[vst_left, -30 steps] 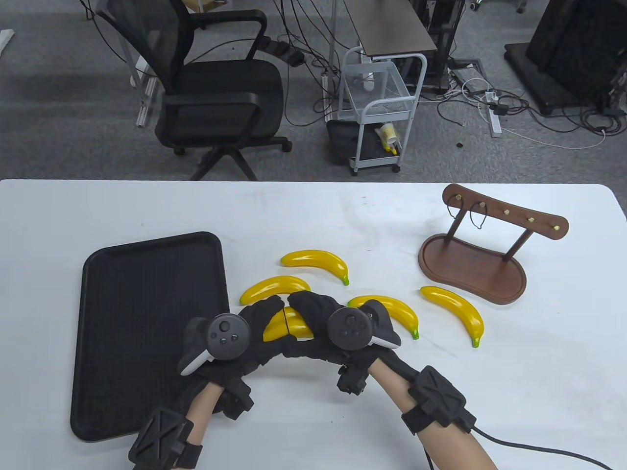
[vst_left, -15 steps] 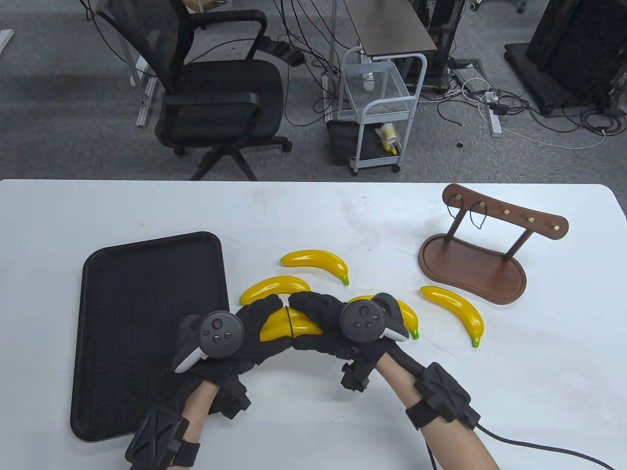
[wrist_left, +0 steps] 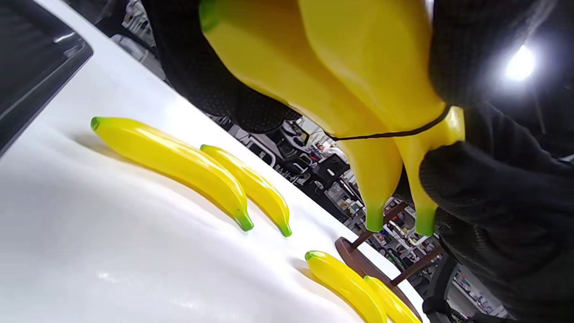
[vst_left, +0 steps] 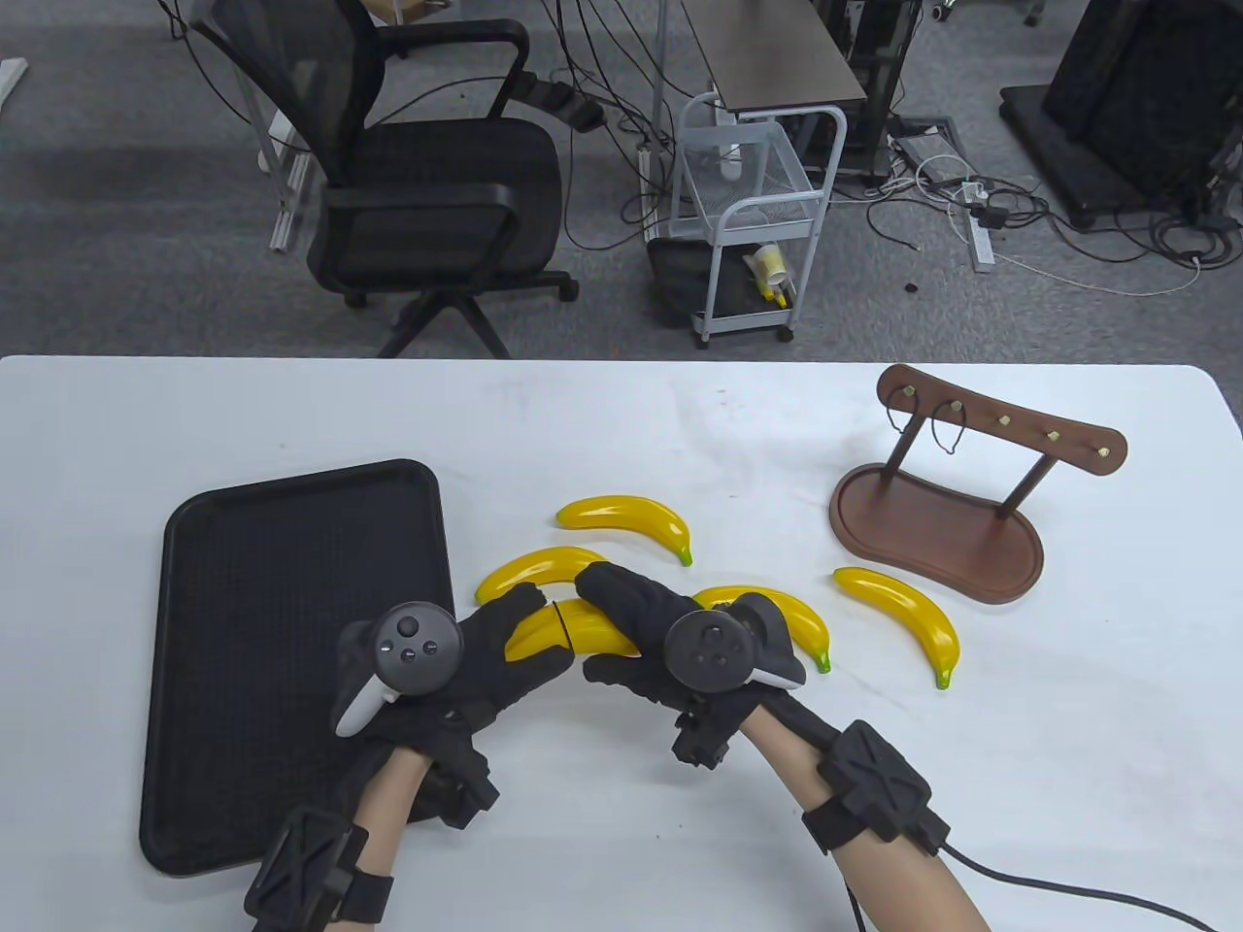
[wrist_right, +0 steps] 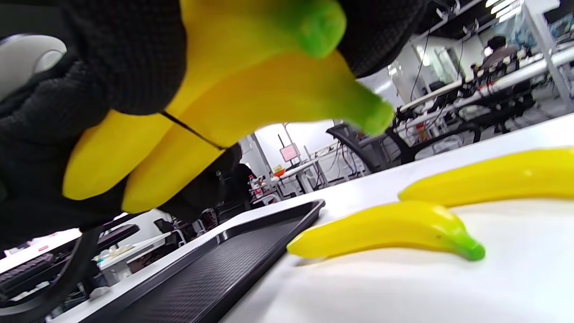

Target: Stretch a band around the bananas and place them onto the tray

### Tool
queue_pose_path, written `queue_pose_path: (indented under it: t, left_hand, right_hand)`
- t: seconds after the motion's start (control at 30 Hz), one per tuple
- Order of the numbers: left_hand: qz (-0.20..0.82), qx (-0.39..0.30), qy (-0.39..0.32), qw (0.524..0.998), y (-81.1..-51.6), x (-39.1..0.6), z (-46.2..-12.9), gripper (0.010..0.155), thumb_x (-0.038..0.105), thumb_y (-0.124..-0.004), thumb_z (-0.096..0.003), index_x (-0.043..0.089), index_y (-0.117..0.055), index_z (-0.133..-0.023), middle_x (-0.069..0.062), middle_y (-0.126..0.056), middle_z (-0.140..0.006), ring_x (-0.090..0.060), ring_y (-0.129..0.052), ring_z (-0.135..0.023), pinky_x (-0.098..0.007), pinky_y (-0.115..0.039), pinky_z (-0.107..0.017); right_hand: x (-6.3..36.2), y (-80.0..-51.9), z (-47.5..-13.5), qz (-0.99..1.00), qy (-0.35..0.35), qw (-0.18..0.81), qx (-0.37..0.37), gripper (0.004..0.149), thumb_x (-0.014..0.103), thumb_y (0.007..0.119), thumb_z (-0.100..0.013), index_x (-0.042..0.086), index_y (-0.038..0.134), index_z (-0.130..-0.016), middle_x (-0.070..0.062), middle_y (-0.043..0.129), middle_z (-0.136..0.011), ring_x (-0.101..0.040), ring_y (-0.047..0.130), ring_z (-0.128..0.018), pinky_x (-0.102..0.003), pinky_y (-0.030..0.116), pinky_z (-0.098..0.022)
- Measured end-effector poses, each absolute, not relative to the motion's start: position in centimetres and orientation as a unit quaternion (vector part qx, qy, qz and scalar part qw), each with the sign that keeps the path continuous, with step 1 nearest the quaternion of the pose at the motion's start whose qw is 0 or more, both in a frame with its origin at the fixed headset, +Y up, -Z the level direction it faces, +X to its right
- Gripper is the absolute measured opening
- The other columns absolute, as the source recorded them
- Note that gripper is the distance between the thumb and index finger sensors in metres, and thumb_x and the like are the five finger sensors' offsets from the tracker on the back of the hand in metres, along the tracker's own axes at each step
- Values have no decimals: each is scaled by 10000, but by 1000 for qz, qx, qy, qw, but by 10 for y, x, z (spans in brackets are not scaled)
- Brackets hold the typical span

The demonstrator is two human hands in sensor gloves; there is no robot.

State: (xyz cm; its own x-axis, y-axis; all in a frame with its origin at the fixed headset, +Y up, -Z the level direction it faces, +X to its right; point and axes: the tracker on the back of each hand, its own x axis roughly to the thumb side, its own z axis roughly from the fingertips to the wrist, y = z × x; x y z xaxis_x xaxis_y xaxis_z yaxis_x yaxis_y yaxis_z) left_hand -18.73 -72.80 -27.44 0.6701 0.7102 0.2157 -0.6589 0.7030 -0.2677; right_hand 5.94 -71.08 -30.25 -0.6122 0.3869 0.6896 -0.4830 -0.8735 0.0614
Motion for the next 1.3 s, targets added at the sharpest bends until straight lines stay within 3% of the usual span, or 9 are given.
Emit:
queue_pose_path:
  t: [0.27, 0.53, 0.7, 0.93, 1.3]
  left_hand:
    - [474, -156, -142, 855, -739, -191, -278, 845, 669, -707, -567, 68, -544, -1138, -181, -730, -1110, -381, -932, -844, -519, -762, -645]
    - [479, -177, -144, 847, -741, -189, -279, 838, 666, -667, -583, 56, -534, -1142, -198, -724, -1112, -404, -935, -840, -527, -765, -637]
    - [473, -179, -150, 849, -741, -188, -279, 809, 646, -633, -598, 77, -504, -1158, -207, -669, -1157, -438, -865, -924, -547, -723, -675]
    - [452, -126, -155, 869, -729, -191, -276, 742, 619, -629, -604, 145, -502, -1161, -153, -622, -1197, -436, -780, -1011, -549, -673, -725]
    - [330, -18, -175, 927, -711, -182, -265, 736, 603, -755, -556, 246, -499, -1146, -62, -641, -1200, -347, -817, -1034, -465, -716, -756]
  right_hand:
    - [55, -706, -294, 899, -130, 197, 369, 738, 340, 845, -499, 185, 437, -1093, -71, 602, -1104, -292, 742, -970, -442, 717, -670]
    - [55, -705, -293, 900, -141, 191, 366, 705, 338, 876, -480, 187, 518, -1069, -53, 693, -1055, -270, 817, -920, -413, 769, -635]
    - [55, -704, -294, 902, -144, 187, 362, 701, 336, 889, -471, 183, 545, -1062, -54, 719, -1044, -269, 841, -904, -407, 784, -626]
    - [55, -704, -295, 907, -135, 183, 353, 703, 339, 888, -470, 154, 557, -1061, -78, 734, -1032, -285, 855, -890, -410, 795, -611]
    - [58, -705, -301, 923, -95, 217, 304, 703, 339, 892, -470, 103, 585, -1056, -121, 762, -1008, -316, 885, -852, -425, 816, -573]
